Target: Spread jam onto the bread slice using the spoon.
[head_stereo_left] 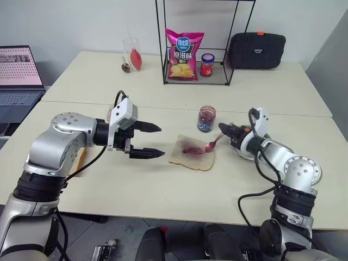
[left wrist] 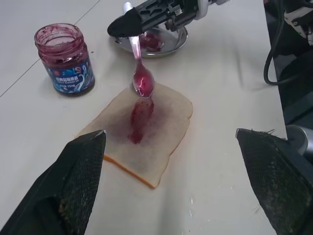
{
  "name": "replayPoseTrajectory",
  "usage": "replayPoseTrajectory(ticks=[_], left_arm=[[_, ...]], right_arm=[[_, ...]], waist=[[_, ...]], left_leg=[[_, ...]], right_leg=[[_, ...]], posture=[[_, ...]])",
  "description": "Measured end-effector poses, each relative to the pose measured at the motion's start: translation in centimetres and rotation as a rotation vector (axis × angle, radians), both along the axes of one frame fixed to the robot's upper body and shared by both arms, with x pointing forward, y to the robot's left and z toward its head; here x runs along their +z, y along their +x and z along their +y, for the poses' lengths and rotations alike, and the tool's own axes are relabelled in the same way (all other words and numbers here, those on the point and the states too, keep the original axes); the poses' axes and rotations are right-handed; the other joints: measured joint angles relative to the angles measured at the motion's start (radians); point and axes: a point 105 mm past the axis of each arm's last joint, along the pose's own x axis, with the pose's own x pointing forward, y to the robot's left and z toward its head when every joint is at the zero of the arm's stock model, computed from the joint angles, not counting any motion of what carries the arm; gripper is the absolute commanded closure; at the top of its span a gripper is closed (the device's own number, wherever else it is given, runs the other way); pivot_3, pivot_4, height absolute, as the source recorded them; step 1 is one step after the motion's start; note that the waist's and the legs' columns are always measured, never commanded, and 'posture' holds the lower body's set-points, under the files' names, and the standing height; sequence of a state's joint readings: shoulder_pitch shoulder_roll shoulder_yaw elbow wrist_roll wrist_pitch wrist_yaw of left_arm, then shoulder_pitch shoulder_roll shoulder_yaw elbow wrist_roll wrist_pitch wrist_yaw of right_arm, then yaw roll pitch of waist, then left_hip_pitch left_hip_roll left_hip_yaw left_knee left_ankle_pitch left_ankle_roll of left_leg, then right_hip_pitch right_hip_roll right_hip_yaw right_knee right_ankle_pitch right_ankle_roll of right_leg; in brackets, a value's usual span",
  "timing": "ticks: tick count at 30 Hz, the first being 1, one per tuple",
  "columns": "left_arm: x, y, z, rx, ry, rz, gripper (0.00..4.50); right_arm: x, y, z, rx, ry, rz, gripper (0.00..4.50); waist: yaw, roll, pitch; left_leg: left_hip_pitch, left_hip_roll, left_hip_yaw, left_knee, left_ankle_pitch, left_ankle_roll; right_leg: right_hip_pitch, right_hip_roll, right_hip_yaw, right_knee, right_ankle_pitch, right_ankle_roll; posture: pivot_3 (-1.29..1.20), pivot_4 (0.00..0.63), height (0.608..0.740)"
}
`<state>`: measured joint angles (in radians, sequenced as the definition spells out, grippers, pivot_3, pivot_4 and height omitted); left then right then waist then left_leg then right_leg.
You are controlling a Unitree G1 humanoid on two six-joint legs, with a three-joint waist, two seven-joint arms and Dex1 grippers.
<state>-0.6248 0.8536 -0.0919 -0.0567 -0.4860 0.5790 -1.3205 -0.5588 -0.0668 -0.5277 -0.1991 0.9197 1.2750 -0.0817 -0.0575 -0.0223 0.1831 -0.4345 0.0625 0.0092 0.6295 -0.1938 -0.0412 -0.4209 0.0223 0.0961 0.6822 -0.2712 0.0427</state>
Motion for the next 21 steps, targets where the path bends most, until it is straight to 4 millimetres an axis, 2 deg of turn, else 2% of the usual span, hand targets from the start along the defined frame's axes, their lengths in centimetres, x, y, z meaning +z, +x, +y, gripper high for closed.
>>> replayPoseTrajectory(ticks=[4,8,11,13,16,19,20,21], left_arm=[[0.6,0.4,-1.1,-0.047,-0.023,-0.004,0.08],[1.7,0.7,-2.2,-0.101,-0.043,-0.033,0.08],[1.6,0.7,-4.3,-0.194,-0.048,-0.047,0.08],[1.1,0.6,-5.5,-0.251,-0.041,-0.050,0.08],[0.7,0.9,-6.4,-0.285,-0.039,-0.061,0.08],[0.6,1.2,-6.6,-0.314,-0.026,-0.083,0.08],[0.5,1.3,-6.6,-0.318,-0.020,-0.085,0.08],[0.4,1.4,-6.5,-0.320,-0.016,-0.085,0.08]], right_arm=[[3.6,-0.2,-1.7,-0.038,0.050,-0.102,4.41],[4.5,-0.4,-5.4,-0.148,-0.006,-0.123,4.41],[3.8,-1.1,-9.0,-0.256,-0.062,-0.105,4.41],[3.3,-1.5,-10.5,-0.305,-0.075,-0.097,4.41],[2.5,-1.9,-11.5,-0.336,-0.083,-0.088,4.41],[0.4,-1.8,-12.7,-0.378,-0.085,-0.047,4.41],[-0.4,-1.7,-13.0,-0.387,-0.080,-0.029,4.01],[-1.1,-1.6,-13.1,-0.390,-0.071,-0.016,3.94]], waist=[[-0.001,0.000,0.000],[0.005,0.000,0.000],[0.011,0.000,0.000],[0.008,0.000,0.000],[-0.008,0.000,0.000],[-0.012,0.000,0.000],[-0.013,0.000,0.000],[-0.015,0.000,0.000]], left_leg=[[0.000,0.000,0.000,0.000,0.000,0.000],[0.000,-0.001,0.000,0.000,0.000,0.000],[0.000,-0.002,0.001,0.000,0.000,0.000],[0.000,-0.002,0.001,0.000,0.000,0.000],[0.001,-0.001,0.001,0.000,0.000,0.000],[0.001,0.000,0.000,0.000,0.000,0.000],[0.001,0.000,0.000,0.000,0.000,0.000],[0.001,0.000,0.001,0.000,0.000,0.000]], right_leg=[[0.000,0.000,0.000,0.000,0.000,0.000],[0.001,-0.001,0.000,-0.001,0.000,0.000],[0.001,-0.001,0.001,-0.002,0.000,0.000],[0.001,-0.001,0.001,-0.001,0.000,0.000],[0.000,0.000,0.002,0.000,0.000,0.000],[0.001,0.002,0.001,0.000,0.000,0.000],[0.001,0.002,0.002,0.001,0.000,0.000],[0.001,0.002,0.002,0.001,0.000,0.000]], posture=[[0.00,0.150,0.740],[0.00,0.150,0.740],[0.00,0.150,0.740],[0.00,0.150,0.740],[0.00,0.150,0.740],[0.00,0.150,0.740],[0.00,0.150,0.740],[0.00,0.150,0.740]])
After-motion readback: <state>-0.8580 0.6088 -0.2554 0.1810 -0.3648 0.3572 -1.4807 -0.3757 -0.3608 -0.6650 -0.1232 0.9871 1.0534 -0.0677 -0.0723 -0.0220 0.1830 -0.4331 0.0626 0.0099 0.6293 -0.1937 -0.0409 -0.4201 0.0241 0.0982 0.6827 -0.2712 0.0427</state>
